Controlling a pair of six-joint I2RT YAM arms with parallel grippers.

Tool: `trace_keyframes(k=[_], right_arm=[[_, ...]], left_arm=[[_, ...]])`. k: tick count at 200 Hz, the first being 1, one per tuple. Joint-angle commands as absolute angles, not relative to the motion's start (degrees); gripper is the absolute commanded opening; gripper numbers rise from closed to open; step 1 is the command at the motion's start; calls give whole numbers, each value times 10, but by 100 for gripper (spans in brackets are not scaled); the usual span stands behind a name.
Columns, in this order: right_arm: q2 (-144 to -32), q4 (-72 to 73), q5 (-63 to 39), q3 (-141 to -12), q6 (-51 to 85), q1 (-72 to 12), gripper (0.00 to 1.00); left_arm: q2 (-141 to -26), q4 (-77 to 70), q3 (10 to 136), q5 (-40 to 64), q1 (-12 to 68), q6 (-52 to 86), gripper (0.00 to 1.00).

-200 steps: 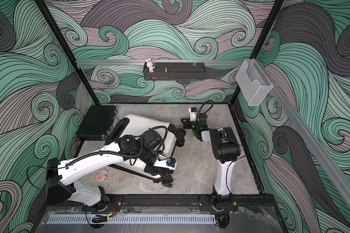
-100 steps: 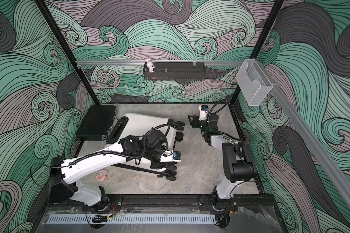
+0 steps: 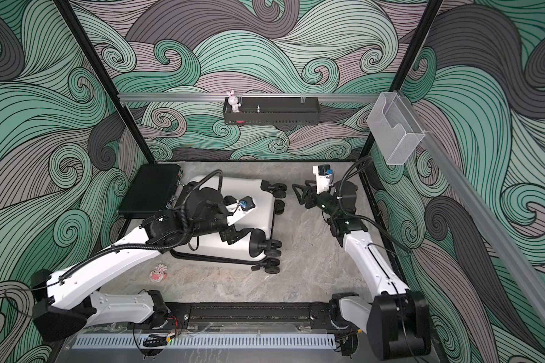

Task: Open the suitcase zippers
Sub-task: Open the suitcase at the center of the board.

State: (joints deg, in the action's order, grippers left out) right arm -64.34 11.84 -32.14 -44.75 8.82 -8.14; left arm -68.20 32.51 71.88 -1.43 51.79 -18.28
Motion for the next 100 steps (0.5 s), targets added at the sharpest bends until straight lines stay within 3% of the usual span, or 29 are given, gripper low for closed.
trace_keyframes(k=[1,57,100], right_arm=[[-593,25,-365,-434,40,-128,66],[-489,-44,-414,-400,13,-236,67],[-468,-46,-452,-369,-10,-266,68]], left_arm=[[-646,282,686,-67,492,-102,87],[-573,269,613,-102,437,-40,87],[-532,247,551,-131,418,-8,87]])
